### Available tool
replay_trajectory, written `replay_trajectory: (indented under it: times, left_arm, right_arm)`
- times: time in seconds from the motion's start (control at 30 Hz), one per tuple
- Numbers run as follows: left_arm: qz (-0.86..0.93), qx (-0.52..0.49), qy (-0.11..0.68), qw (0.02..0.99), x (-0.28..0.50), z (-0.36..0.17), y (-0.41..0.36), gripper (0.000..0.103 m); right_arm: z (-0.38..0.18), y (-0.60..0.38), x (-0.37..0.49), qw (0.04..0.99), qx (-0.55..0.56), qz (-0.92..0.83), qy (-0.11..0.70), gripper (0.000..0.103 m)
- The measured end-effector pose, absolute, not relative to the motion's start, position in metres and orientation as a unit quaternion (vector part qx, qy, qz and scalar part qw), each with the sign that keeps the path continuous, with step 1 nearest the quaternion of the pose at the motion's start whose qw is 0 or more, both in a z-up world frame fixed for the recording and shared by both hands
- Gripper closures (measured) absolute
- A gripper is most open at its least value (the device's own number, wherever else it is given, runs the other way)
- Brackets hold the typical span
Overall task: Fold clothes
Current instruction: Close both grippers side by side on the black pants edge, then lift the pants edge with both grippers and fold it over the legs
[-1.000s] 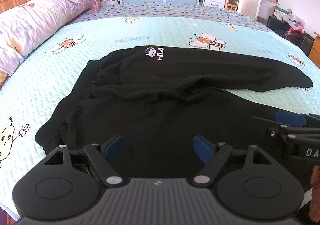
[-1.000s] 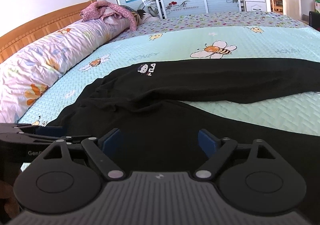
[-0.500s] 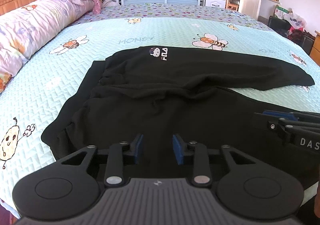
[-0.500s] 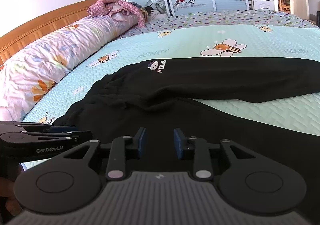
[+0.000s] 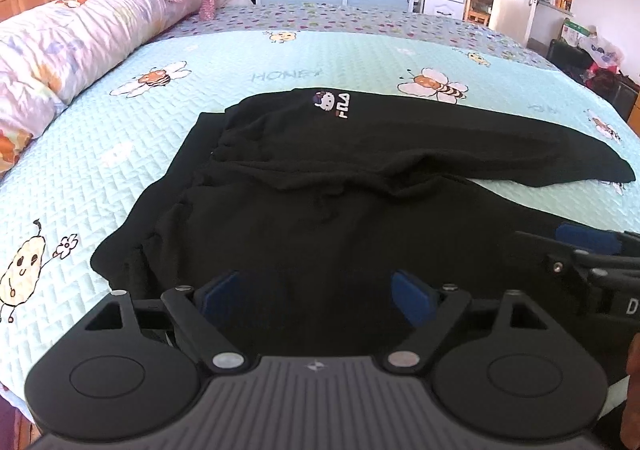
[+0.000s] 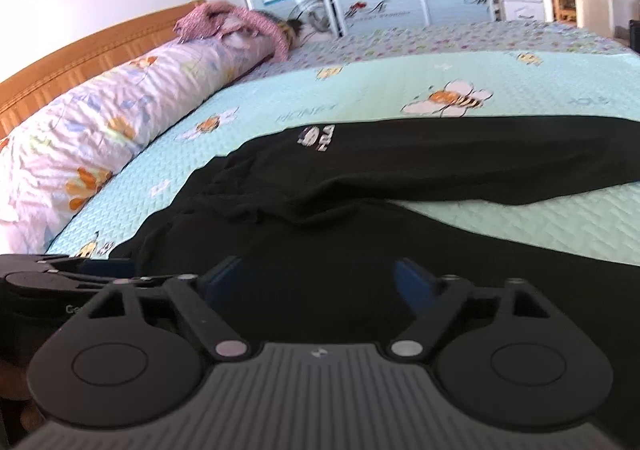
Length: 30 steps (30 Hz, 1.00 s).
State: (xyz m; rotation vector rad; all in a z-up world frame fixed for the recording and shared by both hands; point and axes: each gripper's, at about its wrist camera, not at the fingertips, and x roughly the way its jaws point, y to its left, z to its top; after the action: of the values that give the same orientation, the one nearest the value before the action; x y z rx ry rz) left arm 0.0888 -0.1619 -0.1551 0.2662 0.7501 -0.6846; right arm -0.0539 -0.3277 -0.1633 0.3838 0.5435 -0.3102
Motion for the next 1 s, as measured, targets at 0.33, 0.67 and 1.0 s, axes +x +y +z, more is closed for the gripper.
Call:
replay_trajectory:
  times: [0.33,0.67,1.0]
  left_arm:
    - [-0.317,0.122,0.363,0.868,0.093,-0.156,-0.153,0.017]
    - [-0.322,0.133,0.356,0.867,0.091,-0.156,-0.153,0.082]
    - [-0.314,0.122,0.366,0.867,0.096,-0.159,-0.151,0.025]
  right_arm:
    - [-0.168,-0.332,-0.055,0.926,0.203,-0.159,0.275,0.017]
    - [-0.17,-0.327,-0.052,0.927,0.198,-0.129,0.29,0.087]
    - [-0.173,-0.332,-0.055,0.922,0.211,-0.145,0.292,0.042]
